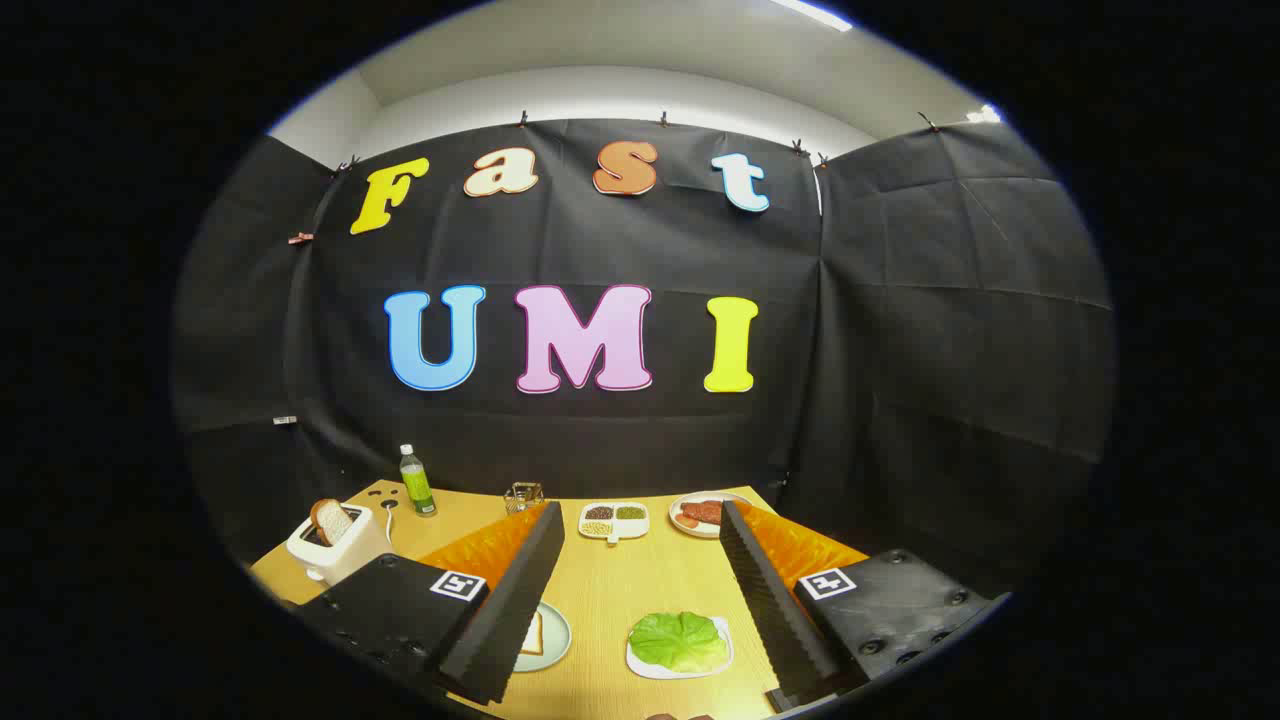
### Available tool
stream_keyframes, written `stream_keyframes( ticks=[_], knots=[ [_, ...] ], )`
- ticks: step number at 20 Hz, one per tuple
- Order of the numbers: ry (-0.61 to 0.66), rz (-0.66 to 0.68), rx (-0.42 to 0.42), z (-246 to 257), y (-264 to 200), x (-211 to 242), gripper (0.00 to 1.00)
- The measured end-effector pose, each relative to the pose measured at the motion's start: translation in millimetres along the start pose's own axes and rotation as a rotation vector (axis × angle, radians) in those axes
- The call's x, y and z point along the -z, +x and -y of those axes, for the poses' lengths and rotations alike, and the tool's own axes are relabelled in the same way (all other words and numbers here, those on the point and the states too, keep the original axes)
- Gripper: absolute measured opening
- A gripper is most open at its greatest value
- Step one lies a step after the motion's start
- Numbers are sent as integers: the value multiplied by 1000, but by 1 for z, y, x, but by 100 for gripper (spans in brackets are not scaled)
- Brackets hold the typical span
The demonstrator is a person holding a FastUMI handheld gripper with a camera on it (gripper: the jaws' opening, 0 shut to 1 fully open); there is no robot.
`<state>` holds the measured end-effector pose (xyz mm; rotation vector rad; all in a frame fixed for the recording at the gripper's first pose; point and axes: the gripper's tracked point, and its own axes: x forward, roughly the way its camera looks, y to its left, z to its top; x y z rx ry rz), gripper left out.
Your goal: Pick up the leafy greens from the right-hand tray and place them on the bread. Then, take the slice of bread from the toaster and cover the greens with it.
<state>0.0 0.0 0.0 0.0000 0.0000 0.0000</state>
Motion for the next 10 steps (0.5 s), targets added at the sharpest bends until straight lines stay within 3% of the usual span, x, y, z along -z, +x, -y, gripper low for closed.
stream_keyframes(
  ticks=[10],
  knots=[
    [8,-42,18,5,9,8,98]
  ],
)
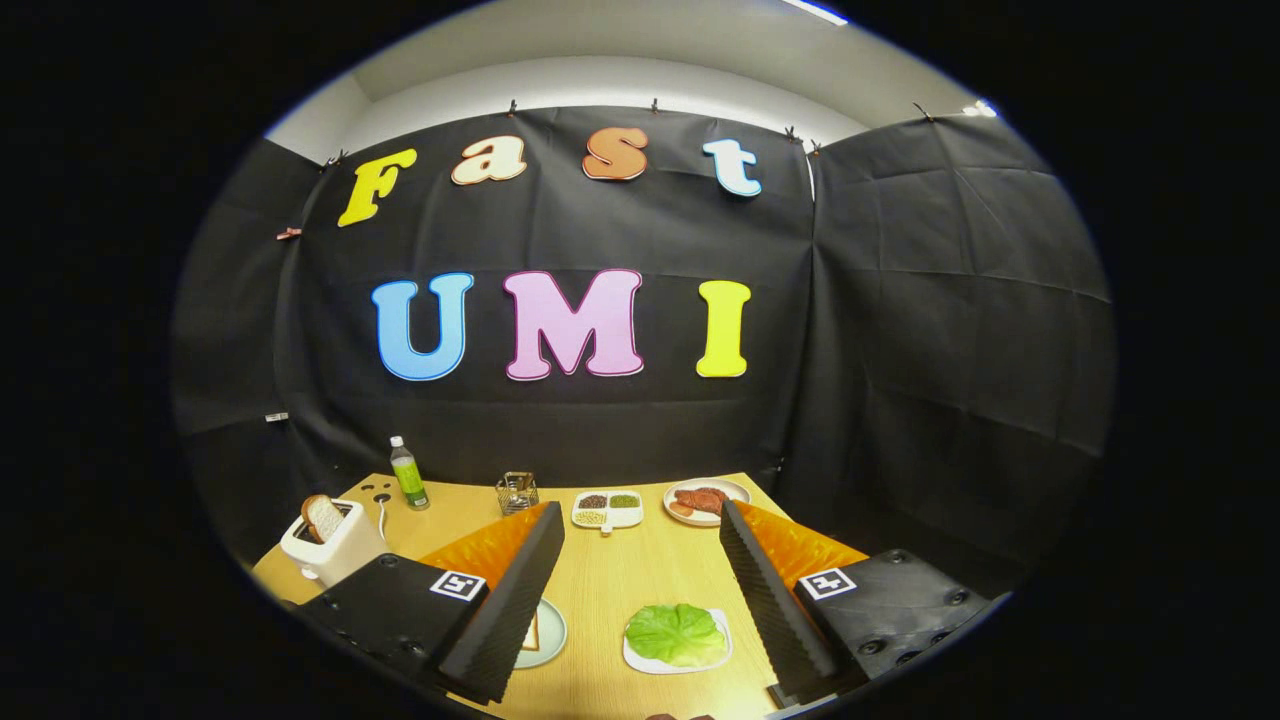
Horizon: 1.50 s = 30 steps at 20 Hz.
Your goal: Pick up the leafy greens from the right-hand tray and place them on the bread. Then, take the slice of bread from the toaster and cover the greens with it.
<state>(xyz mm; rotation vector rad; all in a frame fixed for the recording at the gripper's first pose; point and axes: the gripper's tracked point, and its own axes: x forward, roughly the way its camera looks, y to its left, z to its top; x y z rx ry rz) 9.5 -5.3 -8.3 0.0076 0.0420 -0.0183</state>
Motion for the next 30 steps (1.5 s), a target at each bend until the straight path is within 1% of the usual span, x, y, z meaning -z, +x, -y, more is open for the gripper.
stream_keyframes(
  ticks=[7,11,14,17,20,23,30],
  knots=[
    [14,-25,-26,16,23,-5,98],
    [25,-85,-20,28,40,13,98],
    [36,-132,-31,31,50,26,98],
    [25,-173,-44,32,60,44,98],
    [15,-263,-60,33,71,75,98],
    [38,-345,-67,35,78,103,98],
    [5,-519,-83,48,97,172,98]
  ],
)
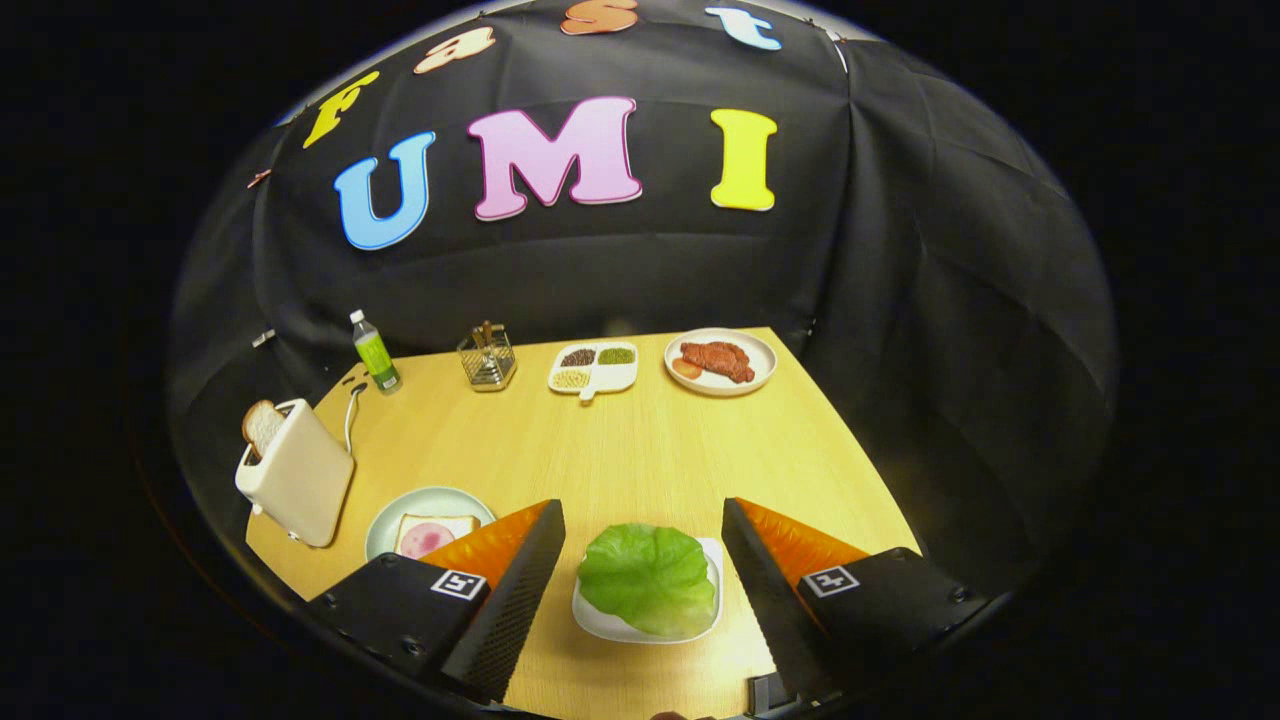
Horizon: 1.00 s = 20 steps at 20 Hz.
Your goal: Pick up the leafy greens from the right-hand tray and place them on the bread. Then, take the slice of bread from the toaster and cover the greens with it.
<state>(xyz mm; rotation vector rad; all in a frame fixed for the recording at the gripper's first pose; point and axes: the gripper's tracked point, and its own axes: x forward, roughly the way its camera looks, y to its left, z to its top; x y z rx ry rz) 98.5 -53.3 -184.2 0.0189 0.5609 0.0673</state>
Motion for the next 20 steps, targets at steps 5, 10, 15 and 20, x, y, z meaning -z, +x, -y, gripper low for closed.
stream_keyframes(
  ticks=[5,10,15,20],
  knots=[
    [-57,-124,-34,5,28,45,98],
    [-137,-218,-73,7,56,86,98],
    [-183,-283,-93,11,78,116,98],
    [-219,-314,-121,10,88,132,97]
  ],
)
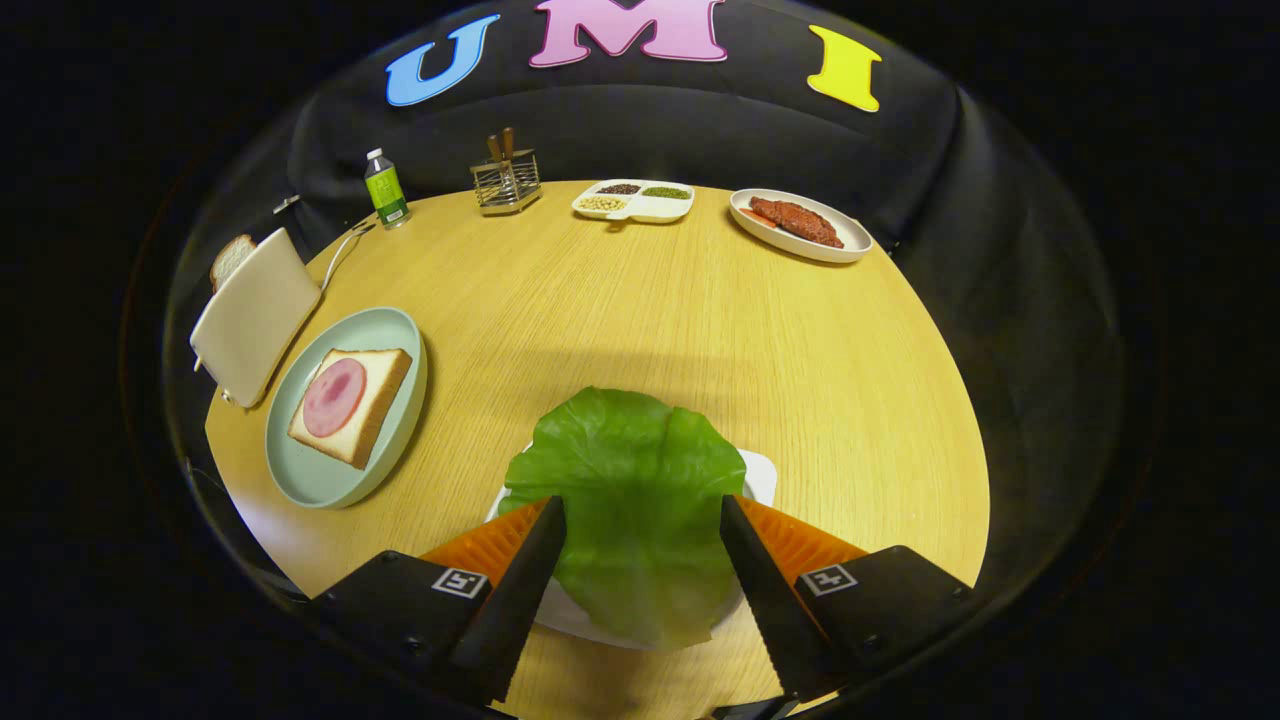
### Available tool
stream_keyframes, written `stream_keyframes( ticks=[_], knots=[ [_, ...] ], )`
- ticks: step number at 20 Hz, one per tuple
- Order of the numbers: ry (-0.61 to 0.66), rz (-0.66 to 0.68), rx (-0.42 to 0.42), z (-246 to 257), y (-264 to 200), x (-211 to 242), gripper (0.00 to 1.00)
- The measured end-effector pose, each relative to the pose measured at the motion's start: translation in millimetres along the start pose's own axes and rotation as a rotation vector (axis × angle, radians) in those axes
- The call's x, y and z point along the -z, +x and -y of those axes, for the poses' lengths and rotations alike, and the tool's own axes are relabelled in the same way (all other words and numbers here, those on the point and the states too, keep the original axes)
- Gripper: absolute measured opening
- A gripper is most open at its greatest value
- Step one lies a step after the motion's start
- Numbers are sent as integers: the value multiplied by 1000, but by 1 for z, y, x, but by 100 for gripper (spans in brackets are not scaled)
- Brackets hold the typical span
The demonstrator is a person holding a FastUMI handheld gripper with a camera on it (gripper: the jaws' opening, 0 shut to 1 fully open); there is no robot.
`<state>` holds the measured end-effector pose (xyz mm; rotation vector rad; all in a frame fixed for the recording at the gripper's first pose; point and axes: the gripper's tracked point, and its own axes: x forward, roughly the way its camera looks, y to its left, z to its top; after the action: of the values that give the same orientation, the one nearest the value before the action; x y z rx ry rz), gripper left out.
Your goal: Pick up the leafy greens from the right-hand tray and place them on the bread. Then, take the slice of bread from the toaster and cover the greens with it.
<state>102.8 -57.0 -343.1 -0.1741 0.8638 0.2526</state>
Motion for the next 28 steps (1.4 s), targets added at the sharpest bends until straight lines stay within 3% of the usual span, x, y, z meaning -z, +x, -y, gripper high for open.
stream_keyframes(
  ticks=[3,8,9,15,18,19,28],
  knots=[
    [27,-19,-21,-2,1,3,87],
    [4,-17,-32,-2,1,3,83],
    [4,-17,-31,-2,2,3,79],
    [-12,-13,-43,-3,2,3,24],
    [-25,-2,-45,-2,4,1,22],
    [-27,-2,-45,-3,2,1,10],
    [-20,-33,-17,-6,-6,-10,7]
  ],
)
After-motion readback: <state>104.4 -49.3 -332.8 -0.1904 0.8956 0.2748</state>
